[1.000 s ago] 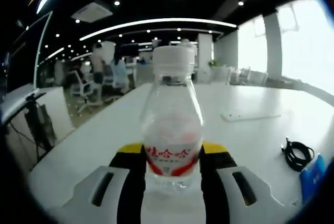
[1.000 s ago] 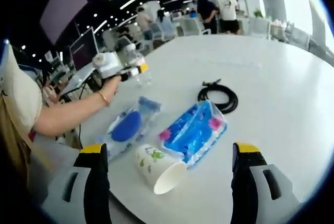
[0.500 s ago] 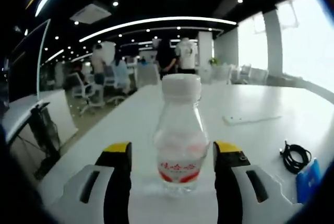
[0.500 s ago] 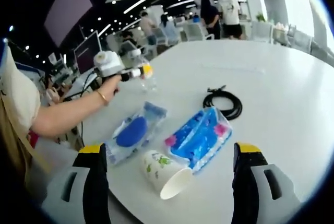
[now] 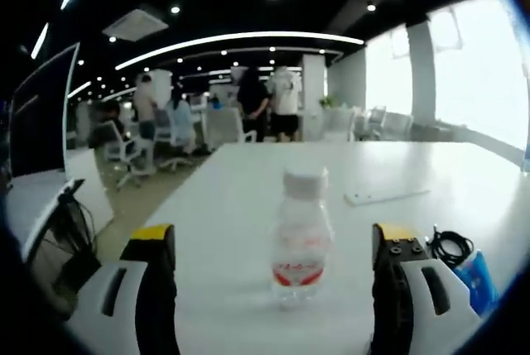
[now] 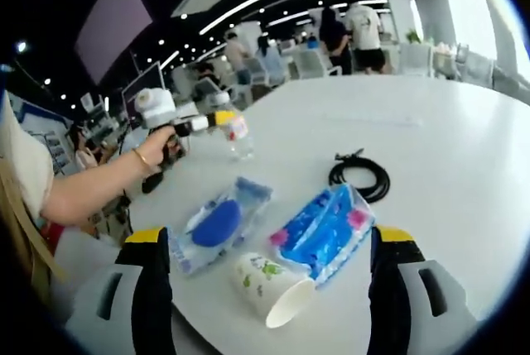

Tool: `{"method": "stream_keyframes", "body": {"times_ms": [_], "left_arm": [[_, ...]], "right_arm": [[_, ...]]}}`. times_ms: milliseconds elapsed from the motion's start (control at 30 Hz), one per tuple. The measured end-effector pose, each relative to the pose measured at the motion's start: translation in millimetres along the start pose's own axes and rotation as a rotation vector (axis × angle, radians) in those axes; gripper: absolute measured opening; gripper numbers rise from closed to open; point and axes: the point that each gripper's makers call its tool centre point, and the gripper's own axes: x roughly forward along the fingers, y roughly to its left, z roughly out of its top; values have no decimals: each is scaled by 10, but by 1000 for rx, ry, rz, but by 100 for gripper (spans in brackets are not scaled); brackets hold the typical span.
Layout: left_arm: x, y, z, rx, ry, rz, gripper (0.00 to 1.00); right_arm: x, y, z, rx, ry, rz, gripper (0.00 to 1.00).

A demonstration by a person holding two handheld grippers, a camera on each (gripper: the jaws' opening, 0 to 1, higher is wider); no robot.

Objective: Arrange the tabletop items into an orderly group along one side of the table until the central work area is clear of visible clutter.

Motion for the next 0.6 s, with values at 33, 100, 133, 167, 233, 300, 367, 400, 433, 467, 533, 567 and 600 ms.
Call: {"method": "stream_keyframes", "body": {"times_ms": [33,100,133,167,233,300,367,400,433,467,533,567,600], "left_arm": [[-32,17,17,-4,-2,-4,99],[-74,12,34,-8,-1,-21,99],[-92,2,36,-6,0,-28,99],[-104,-9,34,0,2,-33,99],[-139,-30,5,5,15,-47,99],[-181,-65,-10,-14,25,-70,100],[-230,-92,4,-17,31,-86,100],[-265,-103,25,-8,25,-90,100],[-276,-109,33,-3,24,-94,100],[-309,-119,55,12,22,-100,100],[-361,-128,83,32,16,-113,100],[-381,-119,87,33,16,-114,100],[-405,-106,87,35,16,-118,100]], "right_arm": [[6,13,3,6,-2,6,99],[10,33,2,6,-1,14,99],[11,41,1,4,-1,15,99],[12,47,-1,1,1,16,99],[16,63,-5,-5,4,20,99],[17,81,-13,-2,8,29,99],[19,91,-18,6,8,34,99],[18,96,-21,5,9,36,99],[17,97,-25,5,12,35,99],[17,99,-33,5,15,35,99],[19,104,-53,7,23,35,99],[19,115,-66,8,26,37,99],[20,123,-76,10,27,38,99]]}}
